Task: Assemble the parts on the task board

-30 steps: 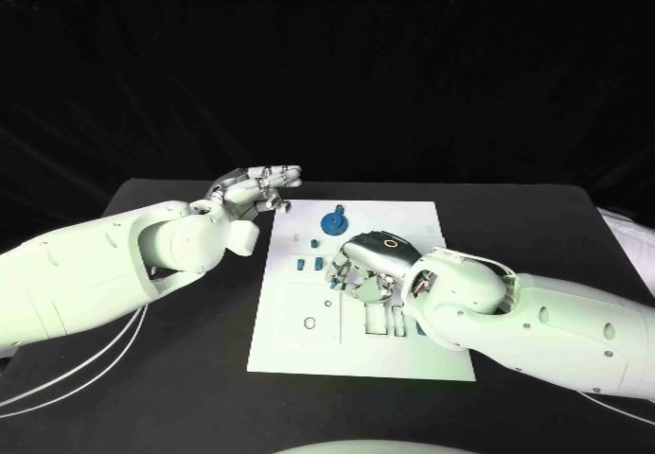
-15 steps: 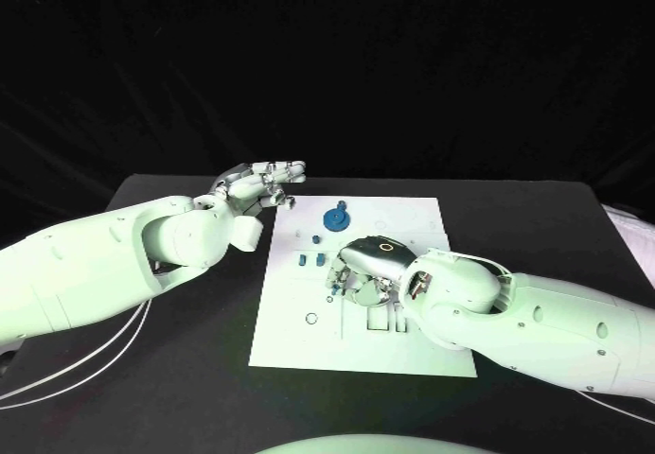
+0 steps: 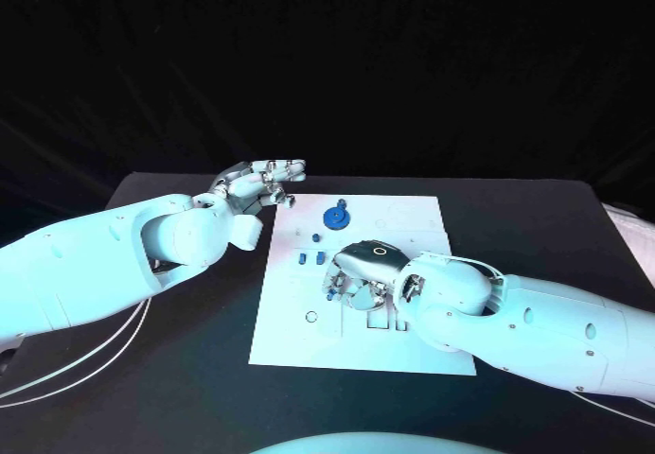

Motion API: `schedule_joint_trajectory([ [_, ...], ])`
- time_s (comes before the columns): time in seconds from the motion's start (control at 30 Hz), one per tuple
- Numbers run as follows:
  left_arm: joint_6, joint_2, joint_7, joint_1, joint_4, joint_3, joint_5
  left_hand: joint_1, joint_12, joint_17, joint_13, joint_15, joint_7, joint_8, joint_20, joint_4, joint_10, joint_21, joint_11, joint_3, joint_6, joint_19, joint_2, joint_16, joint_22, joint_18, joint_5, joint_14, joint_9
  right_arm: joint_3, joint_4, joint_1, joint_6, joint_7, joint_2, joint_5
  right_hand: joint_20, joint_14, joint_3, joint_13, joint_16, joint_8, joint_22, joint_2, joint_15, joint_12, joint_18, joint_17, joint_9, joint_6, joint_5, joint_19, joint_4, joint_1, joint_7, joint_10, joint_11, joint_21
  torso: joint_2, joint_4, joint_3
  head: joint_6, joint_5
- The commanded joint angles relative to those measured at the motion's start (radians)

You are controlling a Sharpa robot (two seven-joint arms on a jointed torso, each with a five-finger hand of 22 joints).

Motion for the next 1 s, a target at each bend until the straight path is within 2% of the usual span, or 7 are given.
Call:
schedule_joint_trajectory([
  [0.03, 0.020, 0.002, 0.003, 0.000, 0.003, 0.001, -0.007, 0.010, 0.007, -0.001, 0.002, -0.004, 0.001, 0.006, -0.001, -0.004, -0.007, -0.004, 0.000, 0.000, 0.004, -0.005, 0.000, -0.003, -0.001, 0.009, -0.003, -0.004, -0.001, 0.000, 0.001, -0.002, 0.028, 0.002, 0.003, -0.016, 0.004, 0.032, 0.008, 0.001, 0.003, 0.004, 0.001, 0.005, -0.003, -0.005, -0.018, 0.001, 0.002, 0.002, 0.005, 0.005, 0.000, -0.008, 0.008, 0.003, -0.001, 0.005, 0.000, -0.0003, -0.0004, -0.002, 0.004],
  [0.5, 0.022, 0.001, 0.002, 0.000, 0.004, 0.001, -0.022, 0.011, 0.008, -0.001, 0.002, -0.003, 0.002, 0.005, -0.001, -0.005, -0.009, -0.005, 0.000, 0.001, 0.003, -0.005, 0.001, -0.003, -0.002, 0.009, -0.003, -0.005, -0.001, -0.001, 0.001, -0.006, 0.075, -0.072, 0.015, -0.081, 0.005, 0.031, 0.004, 0.000, 0.005, 0.004, 0.002, 0.001, -0.002, -0.008, -0.018, 0.001, 0.003, 0.003, 0.005, 0.005, 0.001, -0.017, 0.007, 0.004, 0.000, 0.006, 0.000, -0.0006, -0.0001, -0.002, 0.002],
  [0.73, 0.024, 0.001, -0.001, 0.001, 0.005, 0.001, -0.027, 0.011, 0.008, -0.001, 0.002, -0.003, 0.002, 0.005, -0.001, -0.005, -0.009, -0.005, 0.000, 0.001, 0.003, -0.005, 0.001, -0.003, -0.002, 0.009, -0.003, -0.005, -0.001, -0.003, -0.011, -0.006, 0.096, -0.089, 0.021, -0.090, 0.009, 0.027, -0.010, -0.004, 0.002, -0.007, -0.008, -0.013, 0.002, -0.023, -0.016, -0.007, 0.000, -0.013, 0.006, -0.002, 0.008, -0.045, 0.010, -0.013, 0.006, 0.002, -0.001, -0.0014, -0.0005, -0.001, 0.002],
  [0.83, 0.025, 0.000, -0.002, 0.001, 0.006, 0.001, -0.027, 0.011, 0.008, -0.001, 0.002, -0.003, 0.002, 0.005, -0.001, -0.005, -0.009, -0.005, 0.000, 0.001, 0.003, -0.005, 0.001, -0.003, -0.002, 0.009, -0.003, -0.005, -0.001, -0.004, -0.016, -0.006, 0.093, -0.090, 0.022, -0.092, 0.019, 0.020, -0.026, -0.009, -0.013, -0.028, -0.040, -0.039, 0.017, -0.036, -0.012, -0.026, -0.013, -0.066, 0.007, -0.022, 0.018, -0.074, 0.029, -0.075, 0.026, -0.016, -0.001, -0.0016, 0.0001, -0.001, 0.002],
  [0.9, 0.026, 0.000, -0.003, 0.001, 0.006, 0.001, -0.028, 0.011, 0.008, -0.001, 0.002, -0.003, 0.002, 0.005, -0.001, -0.005, -0.009, -0.005, 0.000, 0.001, 0.003, -0.005, 0.001, -0.003, -0.002, 0.009, -0.003, -0.005, -0.001, -0.005, -0.017, -0.006, 0.088, -0.094, 0.023, -0.093, 0.033, 0.013, -0.053, -0.007, -0.026, -0.026, -0.082, -0.063, 0.034, -0.032, -0.004, -0.044, -0.025, -0.117, 0.010, -0.046, 0.018, -0.087, 0.046, -0.168, 0.044, -0.041, -0.001, -0.0018, -0.0001, -0.001, 0.002],
  [0.93, 0.027, 0.000, -0.005, 0.001, 0.006, 0.001, -0.028, 0.011, 0.008, -0.001, 0.002, -0.003, 0.002, 0.005, -0.001, -0.005, -0.009, -0.005, 0.000, 0.001, 0.003, -0.005, 0.001, -0.003, -0.002, 0.009, -0.003, -0.005, -0.001, -0.005, -0.017, -0.006, 0.081, -0.096, 0.023, -0.093, 0.041, 0.011, -0.081, -0.007, -0.027, -0.026, -0.103, -0.070, 0.039, -0.030, 0.002, -0.048, -0.030, -0.146, 0.009, -0.056, 0.019, -0.091, 0.048, -0.228, 0.049, -0.053, -0.001, -0.0018, -0.0001, -0.001, 0.002],
  [1.0, 0.029, 0.000, -0.007, 0.001, 0.006, 0.001, -0.028, 0.011, 0.008, -0.001, 0.002, -0.003, 0.002, 0.005, -0.001, -0.005, -0.009, -0.005, 0.000, 0.001, 0.003, -0.005, 0.001, -0.003, -0.002, 0.009, -0.003, -0.005, -0.001, -0.005, -0.016, -0.006, 0.063, -0.098, 0.023, -0.092, 0.044, 0.010, -0.104, -0.005, -0.025, -0.025, -0.108, -0.070, 0.040, -0.025, 0.004, -0.049, -0.030, -0.161, 0.010, -0.057, 0.018, -0.088, 0.046, -0.253, 0.053, -0.057, -0.001, -0.0008, -0.0003, 0.000, 0.001],
])
